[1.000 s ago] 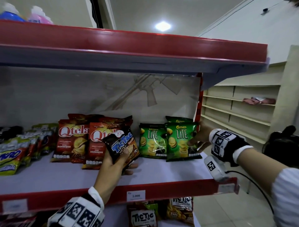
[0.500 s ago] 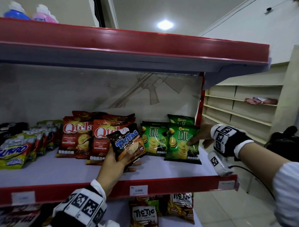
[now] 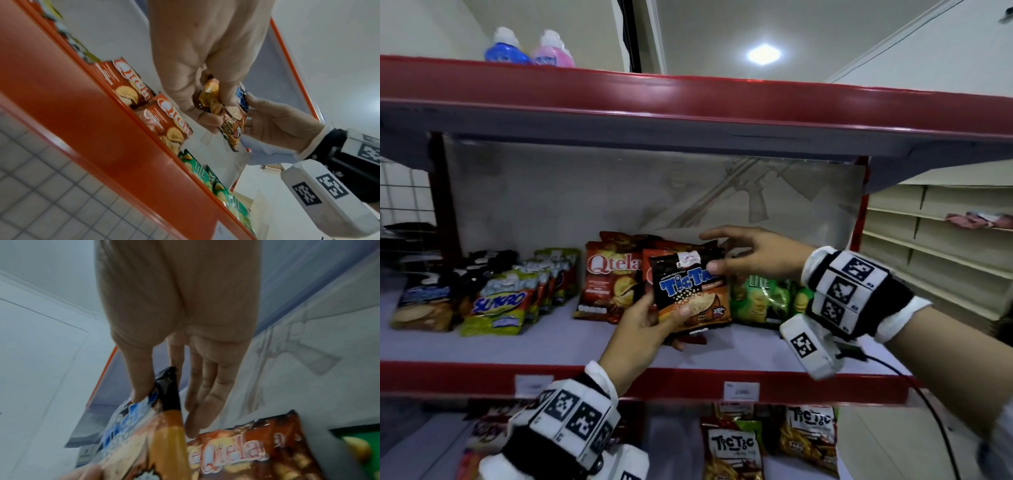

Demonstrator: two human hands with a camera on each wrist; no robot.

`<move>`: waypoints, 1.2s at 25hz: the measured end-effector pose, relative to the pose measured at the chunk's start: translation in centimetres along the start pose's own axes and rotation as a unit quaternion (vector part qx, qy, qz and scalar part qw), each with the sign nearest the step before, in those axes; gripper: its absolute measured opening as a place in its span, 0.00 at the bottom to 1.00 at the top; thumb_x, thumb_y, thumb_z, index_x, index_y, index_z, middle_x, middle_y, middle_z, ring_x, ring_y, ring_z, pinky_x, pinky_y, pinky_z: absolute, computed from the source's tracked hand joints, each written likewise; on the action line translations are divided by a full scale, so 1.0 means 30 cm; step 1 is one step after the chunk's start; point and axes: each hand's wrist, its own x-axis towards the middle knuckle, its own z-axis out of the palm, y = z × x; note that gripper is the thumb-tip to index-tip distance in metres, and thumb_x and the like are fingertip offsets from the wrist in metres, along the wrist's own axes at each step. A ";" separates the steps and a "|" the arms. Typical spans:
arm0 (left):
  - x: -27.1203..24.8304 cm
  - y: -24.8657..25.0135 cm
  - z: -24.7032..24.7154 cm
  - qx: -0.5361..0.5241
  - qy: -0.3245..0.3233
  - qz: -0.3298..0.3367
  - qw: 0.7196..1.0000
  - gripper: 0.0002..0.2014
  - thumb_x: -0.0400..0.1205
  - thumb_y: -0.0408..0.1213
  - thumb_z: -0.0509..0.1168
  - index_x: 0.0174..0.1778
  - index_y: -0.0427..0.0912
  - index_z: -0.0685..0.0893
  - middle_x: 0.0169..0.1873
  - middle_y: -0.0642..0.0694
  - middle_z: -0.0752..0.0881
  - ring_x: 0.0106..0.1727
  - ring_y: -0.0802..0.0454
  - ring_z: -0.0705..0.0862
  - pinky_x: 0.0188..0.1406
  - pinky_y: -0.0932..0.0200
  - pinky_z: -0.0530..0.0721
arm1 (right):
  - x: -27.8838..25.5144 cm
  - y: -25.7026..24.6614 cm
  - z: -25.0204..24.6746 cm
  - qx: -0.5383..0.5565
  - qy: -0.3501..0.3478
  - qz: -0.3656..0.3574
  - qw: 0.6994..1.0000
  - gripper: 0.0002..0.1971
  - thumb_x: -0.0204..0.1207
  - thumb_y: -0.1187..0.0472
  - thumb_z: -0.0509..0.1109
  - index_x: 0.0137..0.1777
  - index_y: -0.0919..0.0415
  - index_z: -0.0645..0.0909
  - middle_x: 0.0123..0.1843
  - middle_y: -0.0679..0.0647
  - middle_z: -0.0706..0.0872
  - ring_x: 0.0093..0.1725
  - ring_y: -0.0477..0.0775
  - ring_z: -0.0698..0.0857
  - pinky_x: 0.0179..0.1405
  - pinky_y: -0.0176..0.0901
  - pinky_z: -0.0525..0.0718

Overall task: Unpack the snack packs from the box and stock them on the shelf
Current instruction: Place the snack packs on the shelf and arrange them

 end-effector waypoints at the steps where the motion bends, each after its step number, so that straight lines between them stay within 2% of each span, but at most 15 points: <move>1: -0.013 0.012 -0.046 0.000 0.001 0.002 1.000 0.15 0.79 0.29 0.67 0.60 0.46 0.80 0.51 0.52 0.91 0.49 0.54 0.90 0.27 0.60 0.85 | 0.028 -0.050 0.048 0.008 -0.011 -0.020 1.000 0.25 0.73 0.51 0.74 0.69 0.42 0.75 0.63 0.46 0.83 0.57 0.47 0.86 0.52 0.41 0.88; 5: -0.074 0.069 -0.268 0.013 0.032 -0.009 0.999 0.13 0.80 0.29 0.67 0.59 0.46 0.81 0.51 0.50 0.90 0.44 0.54 0.90 0.28 0.59 0.86 | 0.146 -0.224 0.216 0.034 -0.027 -0.056 0.997 0.14 0.74 0.61 0.74 0.58 0.48 0.81 0.52 0.47 0.88 0.47 0.49 0.88 0.35 0.31 0.86; 7: -0.104 0.109 -0.420 0.045 0.054 -0.024 0.997 0.11 0.80 0.33 0.67 0.56 0.48 0.79 0.52 0.46 0.89 0.42 0.51 0.91 0.31 0.57 0.87 | 0.220 -0.319 0.301 0.060 -0.020 -0.050 0.997 0.13 0.74 0.62 0.74 0.57 0.49 0.81 0.52 0.50 0.88 0.44 0.51 0.89 0.29 0.36 0.87; 9: -0.135 0.144 -0.598 0.089 0.085 -0.034 0.992 0.08 0.80 0.36 0.67 0.53 0.51 0.78 0.50 0.48 0.88 0.42 0.52 0.90 0.37 0.57 0.86 | 0.305 -0.416 0.389 0.092 0.004 -0.040 0.995 0.14 0.73 0.63 0.75 0.58 0.52 0.81 0.54 0.54 0.87 0.40 0.52 0.89 0.29 0.41 0.88; 12: -0.168 0.176 -0.864 0.173 0.132 -0.041 0.975 0.08 0.81 0.39 0.67 0.55 0.46 0.80 0.51 0.48 0.87 0.50 0.52 0.88 0.43 0.60 0.84 | 0.438 -0.534 0.517 0.148 0.048 -0.034 0.987 0.14 0.73 0.67 0.75 0.56 0.56 0.80 0.47 0.56 0.86 0.30 0.49 0.87 0.25 0.40 0.88; 14: -0.185 0.175 -1.048 0.253 0.182 -0.032 0.950 0.08 0.82 0.36 0.67 0.55 0.41 0.81 0.50 0.44 0.88 0.50 0.49 0.86 0.48 0.56 0.82 | 0.542 -0.609 0.626 0.187 0.064 -0.014 0.980 0.14 0.73 0.69 0.74 0.56 0.58 0.79 0.46 0.59 0.84 0.29 0.55 0.85 0.22 0.42 0.88; 16: -0.192 0.162 -1.203 0.362 0.223 -0.023 0.905 0.08 0.82 0.36 0.66 0.55 0.39 0.82 0.51 0.42 0.88 0.52 0.45 0.85 0.52 0.53 0.82 | 0.643 -0.670 0.744 0.198 0.077 0.016 0.977 0.14 0.73 0.70 0.74 0.56 0.60 0.78 0.46 0.60 0.83 0.30 0.58 0.85 0.20 0.43 0.87; 18: -0.187 0.139 -1.320 0.478 0.222 -0.030 0.849 0.09 0.83 0.40 0.64 0.56 0.41 0.83 0.54 0.42 0.87 0.56 0.42 0.84 0.56 0.49 0.81 | 0.731 -0.713 0.862 0.186 0.087 0.052 0.977 0.14 0.73 0.69 0.75 0.55 0.61 0.77 0.41 0.57 0.82 0.26 0.56 0.84 0.19 0.44 0.87; 20: -0.173 0.105 -1.387 0.593 0.192 -0.060 0.779 0.11 0.84 0.44 0.61 0.59 0.45 0.82 0.58 0.43 0.85 0.60 0.41 0.82 0.60 0.50 0.77 | 0.801 -0.732 0.955 0.160 0.089 0.086 0.979 0.12 0.73 0.68 0.75 0.51 0.60 0.75 0.39 0.56 0.82 0.22 0.55 0.83 0.26 0.50 0.89; 22: -0.173 0.075 -1.426 0.660 0.148 -0.102 0.729 0.14 0.86 0.46 0.56 0.60 0.46 0.81 0.59 0.43 0.83 0.61 0.42 0.81 0.60 0.51 0.73 | 0.857 -0.749 1.030 0.141 0.079 0.115 0.980 0.11 0.74 0.68 0.74 0.51 0.61 0.74 0.45 0.60 0.83 0.26 0.61 0.84 0.37 0.59 0.89; 23: -0.179 0.063 -1.435 0.686 0.128 -0.103 0.709 0.16 0.86 0.45 0.52 0.58 0.45 0.83 0.57 0.42 0.85 0.60 0.42 0.81 0.58 0.51 0.74 | 0.880 -0.756 1.057 0.134 0.068 0.127 0.981 0.12 0.74 0.69 0.73 0.52 0.61 0.74 0.49 0.62 0.83 0.27 0.63 0.84 0.40 0.61 0.89; 25: -0.203 0.046 -1.436 0.718 0.089 -0.049 0.689 0.21 0.82 0.40 0.48 0.45 0.40 0.88 0.43 0.40 0.88 0.46 0.39 0.86 0.46 0.50 0.80 | 0.909 -0.769 1.089 0.126 0.037 0.155 0.979 0.14 0.75 0.69 0.73 0.58 0.64 0.74 0.56 0.64 0.81 0.28 0.63 0.86 0.40 0.61 0.89; 27: -0.221 0.033 -1.433 0.725 0.109 -0.001 0.680 0.23 0.77 0.39 0.47 0.33 0.38 0.88 0.31 0.39 0.87 0.33 0.39 0.86 0.34 0.52 0.83 | 0.920 -0.779 1.101 0.111 0.012 0.179 0.978 0.20 0.75 0.69 0.73 0.65 0.66 0.73 0.63 0.65 0.79 0.40 0.70 0.88 0.48 0.63 0.88; 29: -0.220 0.036 -1.431 0.714 0.104 -0.009 0.692 0.25 0.77 0.40 0.45 0.34 0.37 0.88 0.31 0.39 0.87 0.34 0.39 0.86 0.35 0.52 0.81 | 0.926 -0.799 1.108 0.042 0.000 0.178 0.983 0.23 0.74 0.65 0.75 0.67 0.66 0.74 0.66 0.65 0.80 0.54 0.71 0.87 0.57 0.62 0.85; 30: -0.222 0.040 -1.428 0.732 0.095 -0.017 0.674 0.24 0.77 0.39 0.45 0.34 0.37 0.88 0.31 0.39 0.86 0.34 0.38 0.85 0.34 0.51 0.81 | 0.926 -0.810 1.108 -0.013 0.000 0.174 0.985 0.24 0.73 0.62 0.76 0.67 0.66 0.75 0.66 0.65 0.81 0.59 0.68 0.85 0.60 0.59 0.84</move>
